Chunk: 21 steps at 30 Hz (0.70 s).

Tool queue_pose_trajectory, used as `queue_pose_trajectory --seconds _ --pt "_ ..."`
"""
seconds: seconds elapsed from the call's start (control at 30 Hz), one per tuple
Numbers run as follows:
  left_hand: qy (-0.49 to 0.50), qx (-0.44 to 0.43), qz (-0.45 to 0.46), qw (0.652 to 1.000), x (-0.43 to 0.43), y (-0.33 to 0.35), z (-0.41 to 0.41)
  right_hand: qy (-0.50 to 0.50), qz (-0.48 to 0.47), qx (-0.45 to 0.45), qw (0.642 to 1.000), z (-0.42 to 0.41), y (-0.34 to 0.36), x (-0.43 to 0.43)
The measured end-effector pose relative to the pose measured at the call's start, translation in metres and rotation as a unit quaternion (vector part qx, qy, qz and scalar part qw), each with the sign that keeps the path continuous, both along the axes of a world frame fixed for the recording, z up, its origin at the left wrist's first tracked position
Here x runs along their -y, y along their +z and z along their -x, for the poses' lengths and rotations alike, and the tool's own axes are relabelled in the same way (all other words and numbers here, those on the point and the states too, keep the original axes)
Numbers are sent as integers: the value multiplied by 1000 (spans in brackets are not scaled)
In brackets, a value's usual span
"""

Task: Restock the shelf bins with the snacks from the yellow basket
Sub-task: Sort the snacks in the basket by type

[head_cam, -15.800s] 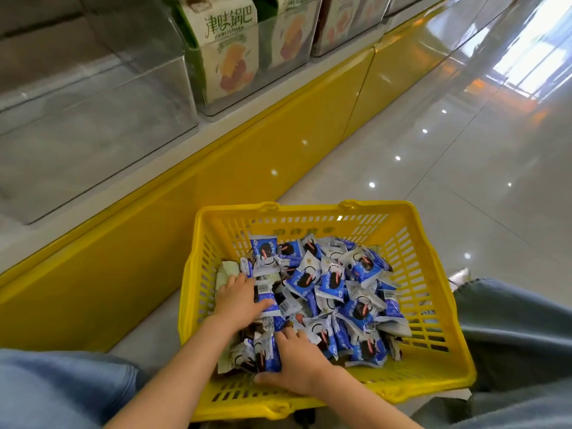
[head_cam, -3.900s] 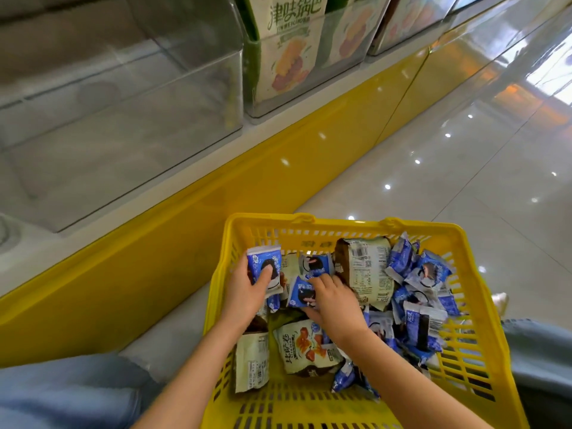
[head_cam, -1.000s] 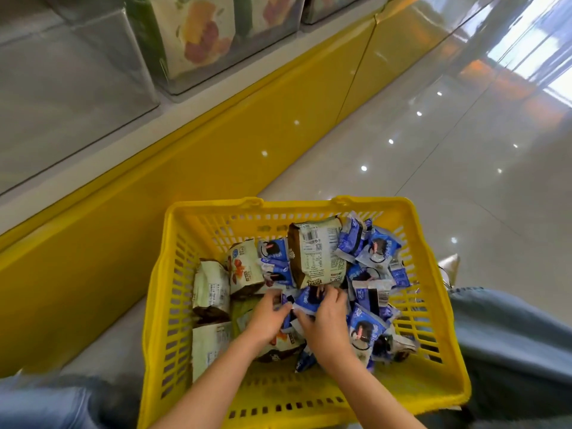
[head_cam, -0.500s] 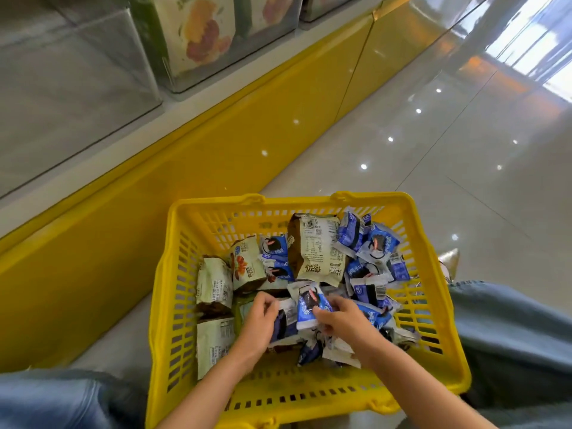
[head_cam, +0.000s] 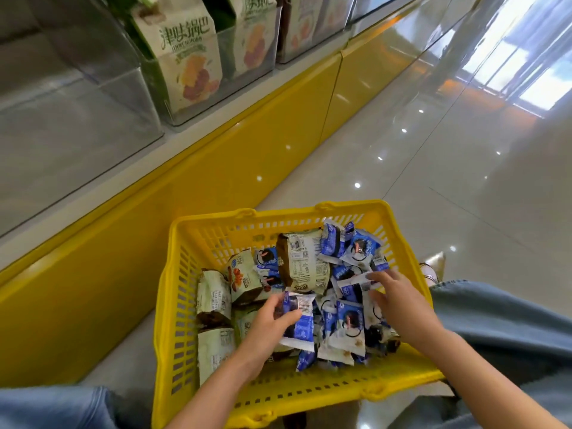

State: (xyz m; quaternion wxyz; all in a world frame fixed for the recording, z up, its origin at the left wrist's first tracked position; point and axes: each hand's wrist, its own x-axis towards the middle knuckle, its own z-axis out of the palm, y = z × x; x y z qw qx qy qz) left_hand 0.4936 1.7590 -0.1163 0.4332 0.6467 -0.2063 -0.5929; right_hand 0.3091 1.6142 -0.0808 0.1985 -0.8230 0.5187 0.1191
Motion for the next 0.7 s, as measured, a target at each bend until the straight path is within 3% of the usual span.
queue_pose_trajectory --seconds 0.1,0.17,0.23,0.4,0.5,0.6,0.63,0.7 --pt "-60 32 44 997 -2 8 8 -46 -143 204 967 -26 7 -28" --pt "-81 72 63 992 -4 14 13 -33 -243 252 936 -39 7 -46" --pt "-80 116 72 987 -8 18 14 -18 -247 269 931 -44 2 -53" --pt "-22 317 99 943 -21 29 -23 0 -164 201 966 -32 2 -30" --pt "22 458 83 885 -31 28 -67 63 -88 57 992 -15 1 -10" --pt "96 557 37 824 -39 22 -109 143 -35 -101 984 -8 -5 -3" --pt "108 564 10 818 -42 16 -119 158 0 -102 982 -10 -7 -5" --pt "117 517 -45 847 -47 4 -130 150 47 -24 987 -22 -12 -11"
